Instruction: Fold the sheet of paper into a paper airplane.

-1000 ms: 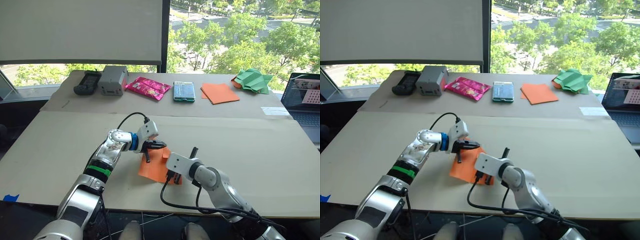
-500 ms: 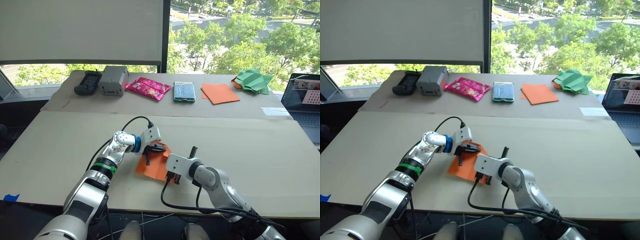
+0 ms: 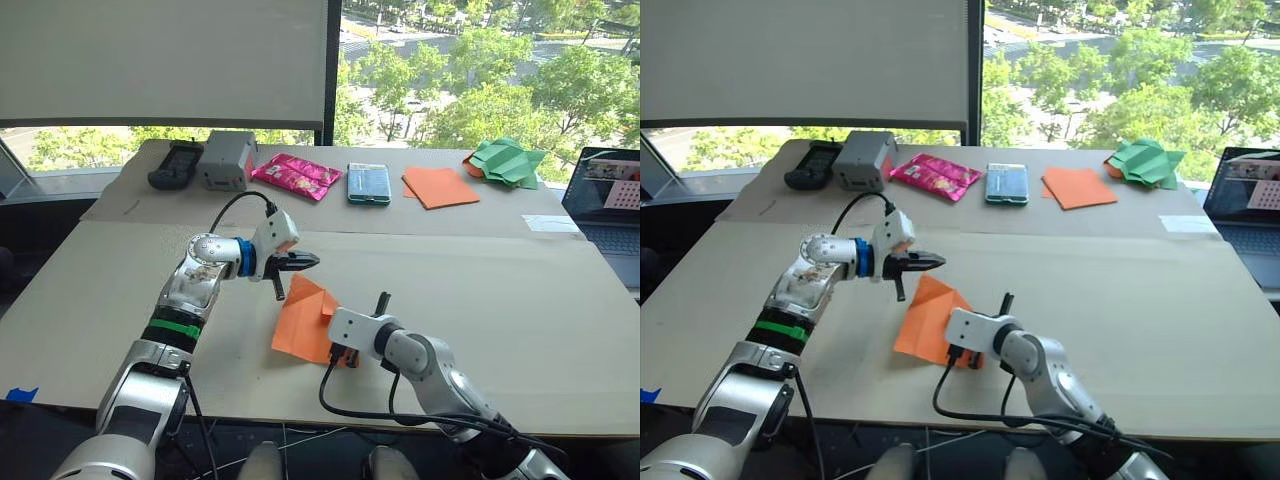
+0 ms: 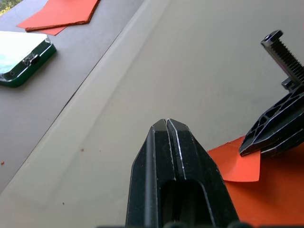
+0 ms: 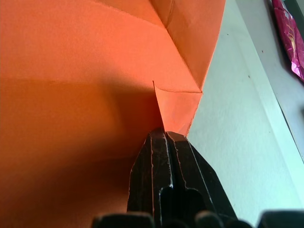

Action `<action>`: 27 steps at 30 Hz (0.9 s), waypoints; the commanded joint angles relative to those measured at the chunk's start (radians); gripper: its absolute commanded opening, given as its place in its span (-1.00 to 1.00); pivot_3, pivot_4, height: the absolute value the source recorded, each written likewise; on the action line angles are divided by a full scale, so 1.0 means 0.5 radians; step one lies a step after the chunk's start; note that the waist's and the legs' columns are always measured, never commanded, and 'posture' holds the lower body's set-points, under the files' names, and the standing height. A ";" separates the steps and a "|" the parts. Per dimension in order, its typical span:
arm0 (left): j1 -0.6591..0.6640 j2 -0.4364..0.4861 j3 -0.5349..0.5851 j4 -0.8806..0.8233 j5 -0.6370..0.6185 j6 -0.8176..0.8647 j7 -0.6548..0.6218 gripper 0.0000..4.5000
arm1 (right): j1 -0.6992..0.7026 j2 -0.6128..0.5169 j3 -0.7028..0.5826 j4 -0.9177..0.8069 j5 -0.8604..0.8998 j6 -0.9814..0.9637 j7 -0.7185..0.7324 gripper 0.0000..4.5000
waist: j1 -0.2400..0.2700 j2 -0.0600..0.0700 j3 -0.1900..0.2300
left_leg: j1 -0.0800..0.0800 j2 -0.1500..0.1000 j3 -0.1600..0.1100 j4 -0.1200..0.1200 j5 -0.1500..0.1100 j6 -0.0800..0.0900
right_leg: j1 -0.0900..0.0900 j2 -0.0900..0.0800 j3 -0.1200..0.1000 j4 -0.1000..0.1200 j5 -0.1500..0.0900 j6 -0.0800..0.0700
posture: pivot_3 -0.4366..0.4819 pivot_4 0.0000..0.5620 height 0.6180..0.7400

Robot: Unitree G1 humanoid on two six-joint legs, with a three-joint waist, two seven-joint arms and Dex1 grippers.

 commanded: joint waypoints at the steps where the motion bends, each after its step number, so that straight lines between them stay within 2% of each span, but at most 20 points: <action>1: 0.013 -0.032 -0.040 -0.129 -0.031 0.061 0.004 -1.00 | -0.014 0.009 0.012 0.003 -0.018 -0.037 0.020 -0.99 | -0.001 0.000 0.000 | 0.000 0.000 0.000 0.000 0.000 0.000 | 0.001 0.000 0.000 0.001 0.000 0.000 | -0.05 -0.47 0.38; 4: 0.064 -0.091 -0.115 -0.074 0.007 0.046 0.029 -1.00 | -0.012 0.017 0.012 0.005 -0.031 -0.041 0.023 -0.99 | -0.001 0.001 0.000 | 0.000 0.000 0.000 0.000 0.000 0.000 | 0.001 0.000 0.000 0.001 0.000 0.000 | -0.05 -0.47 0.38; 11: 0.037 -0.237 -0.212 0.360 0.134 -0.118 0.152 -1.00 | -0.002 0.013 0.006 -0.008 -0.048 -0.050 0.032 -0.99 | 0.000 0.000 0.000 | -0.001 0.000 0.000 0.001 0.000 0.000 | 0.001 0.000 0.000 0.001 0.000 0.000 | -0.05 -0.47 0.38; 16: -0.024 -0.255 -0.206 0.630 0.191 -0.255 0.183 -1.00 | -0.002 0.018 0.004 -0.011 -0.059 -0.062 0.040 -0.99 | -0.001 0.000 0.000 | -0.001 0.000 0.000 0.001 0.000 0.000 | 0.000 0.000 0.000 0.001 0.000 0.000 | -0.05 -0.47 0.38; 27: -0.038 -0.260 -0.238 0.869 0.296 -0.399 0.214 -1.00 | 0.013 0.032 0.000 -0.029 -0.083 -0.061 0.046 -0.99 | 0.000 0.000 -0.001 | 0.001 0.000 0.000 0.001 0.000 0.000 | 0.000 0.000 0.000 0.001 0.000 0.000 | -0.05 -0.47 0.38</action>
